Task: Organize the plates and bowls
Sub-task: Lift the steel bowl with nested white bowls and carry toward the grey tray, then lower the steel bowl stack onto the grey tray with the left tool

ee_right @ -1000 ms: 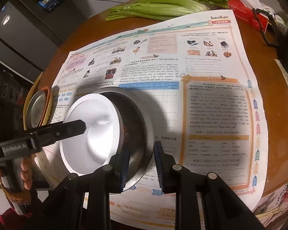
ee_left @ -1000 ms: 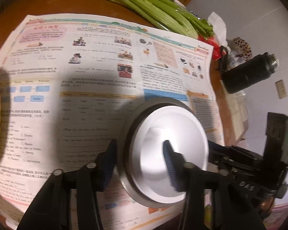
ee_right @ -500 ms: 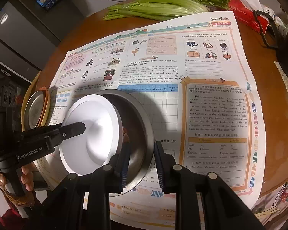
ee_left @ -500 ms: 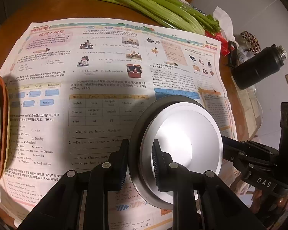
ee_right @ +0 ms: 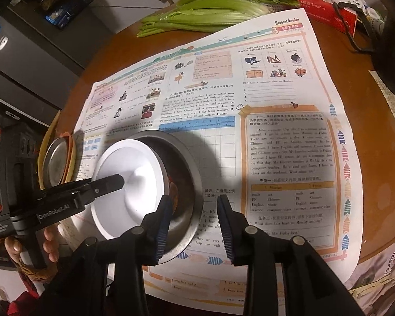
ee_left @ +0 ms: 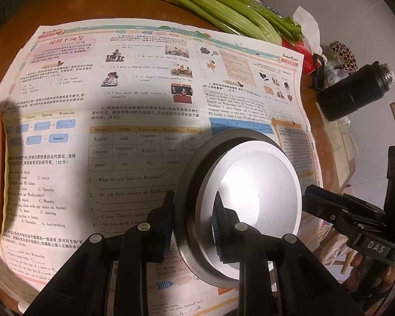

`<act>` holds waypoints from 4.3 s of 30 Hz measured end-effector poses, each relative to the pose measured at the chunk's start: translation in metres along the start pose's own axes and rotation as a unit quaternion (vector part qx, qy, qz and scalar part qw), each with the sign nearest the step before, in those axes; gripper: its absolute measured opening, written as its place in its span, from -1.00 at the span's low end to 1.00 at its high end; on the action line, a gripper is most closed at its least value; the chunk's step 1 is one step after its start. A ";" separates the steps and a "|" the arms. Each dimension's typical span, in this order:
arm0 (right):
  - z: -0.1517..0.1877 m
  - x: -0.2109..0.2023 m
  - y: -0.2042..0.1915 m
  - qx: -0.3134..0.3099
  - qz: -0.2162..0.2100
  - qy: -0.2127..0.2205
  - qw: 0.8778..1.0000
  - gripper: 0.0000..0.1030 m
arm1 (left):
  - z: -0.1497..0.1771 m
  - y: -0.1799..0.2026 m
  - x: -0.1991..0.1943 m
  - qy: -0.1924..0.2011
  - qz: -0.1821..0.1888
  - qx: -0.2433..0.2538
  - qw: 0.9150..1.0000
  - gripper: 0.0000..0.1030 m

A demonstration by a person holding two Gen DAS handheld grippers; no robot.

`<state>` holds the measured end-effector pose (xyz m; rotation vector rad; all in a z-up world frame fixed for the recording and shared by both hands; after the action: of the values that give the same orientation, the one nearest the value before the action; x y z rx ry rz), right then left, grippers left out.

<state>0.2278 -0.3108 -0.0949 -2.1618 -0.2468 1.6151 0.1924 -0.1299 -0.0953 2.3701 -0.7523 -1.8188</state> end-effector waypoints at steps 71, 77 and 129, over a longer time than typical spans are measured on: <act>-0.005 0.013 -0.052 -0.078 0.057 0.003 0.995 -0.20 | 0.002 -0.016 -0.039 0.039 -0.082 0.016 0.996 -0.47; -0.005 0.016 -0.078 -0.102 0.056 0.005 0.993 -0.20 | 0.007 -0.040 -0.053 0.044 -0.089 -0.010 0.995 -0.47; -0.008 0.113 -0.310 -0.263 0.027 -0.054 0.963 -0.21 | 0.028 -0.245 -0.152 0.068 -0.181 -0.171 0.966 -0.47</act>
<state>0.3043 0.0076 -0.0556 -2.4737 -0.7296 1.8593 0.2217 0.1546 -0.0501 2.4725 0.0204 -1.6996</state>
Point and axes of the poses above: each gripper's, at about its wrist camera, not at the fingertips, and x roughly the way its jaws point, y to its right, z to its underside, the point moved 7 cm from there along x, roughly the way its jaws point, and after that the axes turned 9 degrees about x, right-handed, at the moved point
